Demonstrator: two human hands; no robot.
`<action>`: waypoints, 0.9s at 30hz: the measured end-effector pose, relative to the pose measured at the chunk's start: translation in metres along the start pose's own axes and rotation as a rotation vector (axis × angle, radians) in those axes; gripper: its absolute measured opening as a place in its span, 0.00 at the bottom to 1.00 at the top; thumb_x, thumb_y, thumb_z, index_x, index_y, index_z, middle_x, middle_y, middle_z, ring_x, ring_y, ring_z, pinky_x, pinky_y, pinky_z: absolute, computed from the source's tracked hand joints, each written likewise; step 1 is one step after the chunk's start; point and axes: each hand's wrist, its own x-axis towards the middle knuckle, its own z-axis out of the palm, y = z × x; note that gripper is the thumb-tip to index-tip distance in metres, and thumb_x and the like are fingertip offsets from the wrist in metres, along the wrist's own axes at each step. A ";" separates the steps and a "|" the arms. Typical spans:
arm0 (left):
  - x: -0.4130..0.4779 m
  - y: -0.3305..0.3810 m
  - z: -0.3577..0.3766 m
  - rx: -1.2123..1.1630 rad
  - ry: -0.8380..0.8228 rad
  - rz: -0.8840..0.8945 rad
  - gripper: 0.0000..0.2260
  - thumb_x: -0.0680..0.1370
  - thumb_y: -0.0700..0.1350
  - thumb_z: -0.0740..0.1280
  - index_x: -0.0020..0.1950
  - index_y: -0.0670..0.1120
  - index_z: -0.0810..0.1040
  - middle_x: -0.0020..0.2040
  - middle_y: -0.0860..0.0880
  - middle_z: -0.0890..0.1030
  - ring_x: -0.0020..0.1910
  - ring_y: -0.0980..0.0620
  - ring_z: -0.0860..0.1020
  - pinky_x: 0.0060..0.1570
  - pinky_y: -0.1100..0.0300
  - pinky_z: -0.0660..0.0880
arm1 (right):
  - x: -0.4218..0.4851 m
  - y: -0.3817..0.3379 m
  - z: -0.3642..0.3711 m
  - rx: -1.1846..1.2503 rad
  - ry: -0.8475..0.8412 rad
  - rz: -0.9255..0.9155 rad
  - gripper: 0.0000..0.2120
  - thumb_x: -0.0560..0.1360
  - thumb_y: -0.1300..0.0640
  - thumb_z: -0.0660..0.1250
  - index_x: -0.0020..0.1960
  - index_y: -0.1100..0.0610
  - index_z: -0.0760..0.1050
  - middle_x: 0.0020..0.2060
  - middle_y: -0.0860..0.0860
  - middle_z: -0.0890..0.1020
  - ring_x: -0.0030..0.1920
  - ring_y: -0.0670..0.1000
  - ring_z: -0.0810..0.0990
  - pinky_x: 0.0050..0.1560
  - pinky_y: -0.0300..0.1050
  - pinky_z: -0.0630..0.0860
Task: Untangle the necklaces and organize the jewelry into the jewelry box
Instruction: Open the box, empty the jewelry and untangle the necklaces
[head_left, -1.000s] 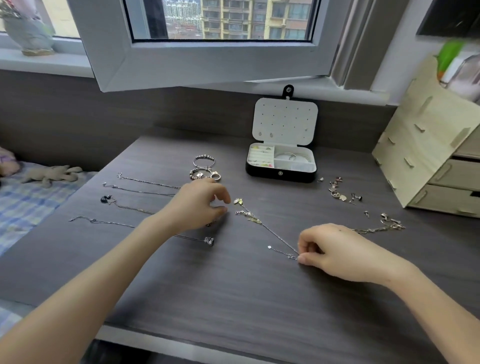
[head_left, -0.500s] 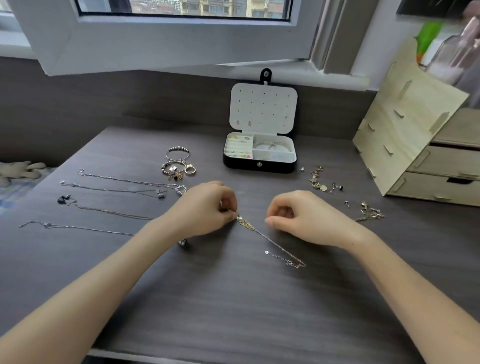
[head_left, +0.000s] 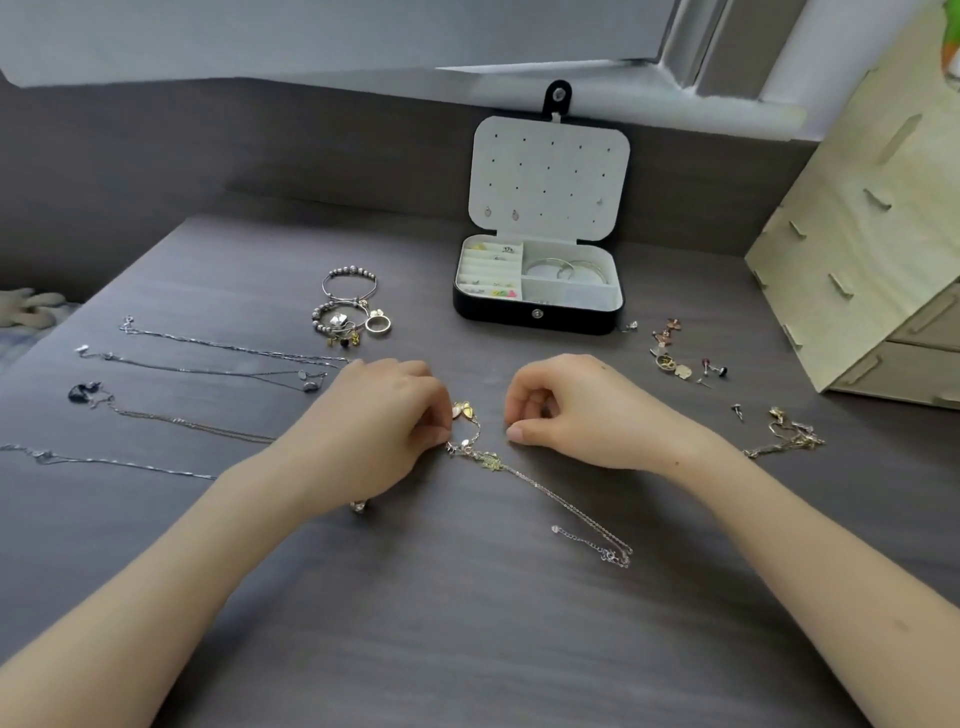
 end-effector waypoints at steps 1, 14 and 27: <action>0.000 -0.001 0.001 0.017 0.012 0.015 0.03 0.77 0.46 0.65 0.45 0.51 0.78 0.43 0.57 0.72 0.47 0.51 0.74 0.47 0.55 0.68 | 0.001 0.001 0.001 0.017 0.008 -0.015 0.04 0.72 0.55 0.71 0.43 0.49 0.76 0.34 0.43 0.78 0.33 0.39 0.71 0.40 0.39 0.66; -0.005 -0.004 0.000 -0.114 0.083 0.061 0.03 0.71 0.46 0.67 0.43 0.52 0.79 0.39 0.57 0.73 0.38 0.54 0.72 0.39 0.57 0.68 | 0.019 0.001 0.010 -0.102 0.111 -0.123 0.00 0.75 0.54 0.66 0.46 0.50 0.75 0.35 0.43 0.71 0.40 0.45 0.68 0.43 0.41 0.63; -0.003 0.007 0.014 -0.061 0.216 0.076 0.06 0.71 0.49 0.65 0.42 0.50 0.80 0.38 0.52 0.76 0.36 0.50 0.75 0.36 0.59 0.67 | 0.002 -0.007 0.007 -0.109 0.101 -0.097 0.12 0.66 0.39 0.70 0.35 0.46 0.73 0.34 0.42 0.75 0.40 0.43 0.71 0.43 0.42 0.68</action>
